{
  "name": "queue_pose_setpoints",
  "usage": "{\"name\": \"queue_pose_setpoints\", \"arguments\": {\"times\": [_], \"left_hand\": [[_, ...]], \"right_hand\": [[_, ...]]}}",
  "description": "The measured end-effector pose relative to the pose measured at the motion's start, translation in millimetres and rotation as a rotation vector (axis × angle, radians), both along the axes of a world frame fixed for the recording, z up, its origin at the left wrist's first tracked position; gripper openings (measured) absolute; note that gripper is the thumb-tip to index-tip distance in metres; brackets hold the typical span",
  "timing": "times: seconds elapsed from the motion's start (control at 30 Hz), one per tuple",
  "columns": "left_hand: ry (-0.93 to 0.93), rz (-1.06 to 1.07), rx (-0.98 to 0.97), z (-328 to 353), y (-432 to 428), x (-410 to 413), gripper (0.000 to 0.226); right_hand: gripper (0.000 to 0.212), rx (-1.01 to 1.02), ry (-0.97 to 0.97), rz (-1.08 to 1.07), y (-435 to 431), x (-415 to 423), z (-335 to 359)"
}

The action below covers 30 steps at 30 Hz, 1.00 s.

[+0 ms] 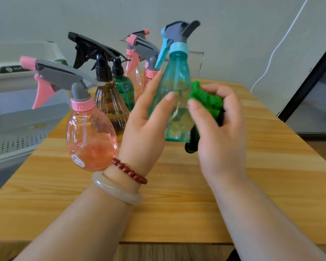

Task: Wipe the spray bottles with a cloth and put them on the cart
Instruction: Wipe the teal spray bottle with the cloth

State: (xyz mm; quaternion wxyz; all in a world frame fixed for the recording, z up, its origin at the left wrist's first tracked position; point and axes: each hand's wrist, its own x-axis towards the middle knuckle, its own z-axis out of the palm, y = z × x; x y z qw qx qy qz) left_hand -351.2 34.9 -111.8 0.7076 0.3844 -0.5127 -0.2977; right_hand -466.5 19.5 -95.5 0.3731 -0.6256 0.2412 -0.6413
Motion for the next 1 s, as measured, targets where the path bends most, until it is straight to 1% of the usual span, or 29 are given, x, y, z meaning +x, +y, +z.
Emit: {"name": "queue_pose_setpoints", "arguments": {"times": [0.07,0.1,0.13,0.17,0.23,0.3,0.37,0.43,0.53,0.6,0.67,0.7,0.77,0.83,0.87,0.93,1.0], "left_hand": [[0.054,0.011,0.012,0,-1,5,0.056],[0.046,0.018,0.016,0,-2,7,0.059],[0.032,0.021,0.020,0,-2,8,0.062],[0.010,0.019,0.020,0,-2,9,0.062],[-0.062,0.011,0.016,-2,-1,7,0.056],[-0.122,0.001,0.011,-3,1,1,0.049],[-0.134,0.004,0.006,-5,3,-4,0.046],[-0.109,0.017,-0.003,-4,3,-5,0.047],[-0.021,0.029,0.003,-3,0,2,0.051],[-0.010,0.032,0.005,-3,-1,6,0.053],[-0.037,0.030,0.005,-3,-2,5,0.053],[-0.067,0.034,0.003,-3,-1,3,0.051],[-0.125,0.032,-0.001,-5,1,-3,0.047],[-0.144,0.035,0.006,-6,2,-7,0.046],[-0.142,0.040,0.010,-6,2,-7,0.047],[-0.105,0.048,0.010,-6,0,-3,0.049],[-0.047,0.052,0.025,-6,-2,4,0.055]], "right_hand": [[0.014,-0.402,0.283,-0.095,-1,-4,-6],[0.013,-0.550,0.380,-0.132,-3,-5,-8],[0.013,-0.627,0.432,-0.163,-5,-5,-9],[0.013,-0.656,0.450,-0.190,-8,-5,-8],[0.011,-0.609,0.430,-0.264,-14,-6,-4],[0.009,-0.449,0.372,-0.331,-18,-8,1],[0.011,-0.331,0.328,-0.333,-21,-10,3],[0.011,-0.381,0.336,-0.294,-19,-12,2],[0.007,-0.564,0.400,-0.171,-13,-13,-5],[0.008,-0.649,0.435,-0.148,-11,-13,-7],[0.010,-0.637,0.435,-0.171,-13,-13,-7],[0.010,-0.585,0.415,-0.194,-15,-13,-6],[0.009,-0.401,0.332,-0.248,-19,-15,-5],[0.010,-0.251,0.259,-0.237,-22,-15,-5],[0.011,-0.250,0.261,-0.233,-22,-16,-6],[0.010,-0.360,0.311,-0.207,-19,-16,-7],[0.010,-0.469,0.363,-0.136,-13,-14,-10]]}}
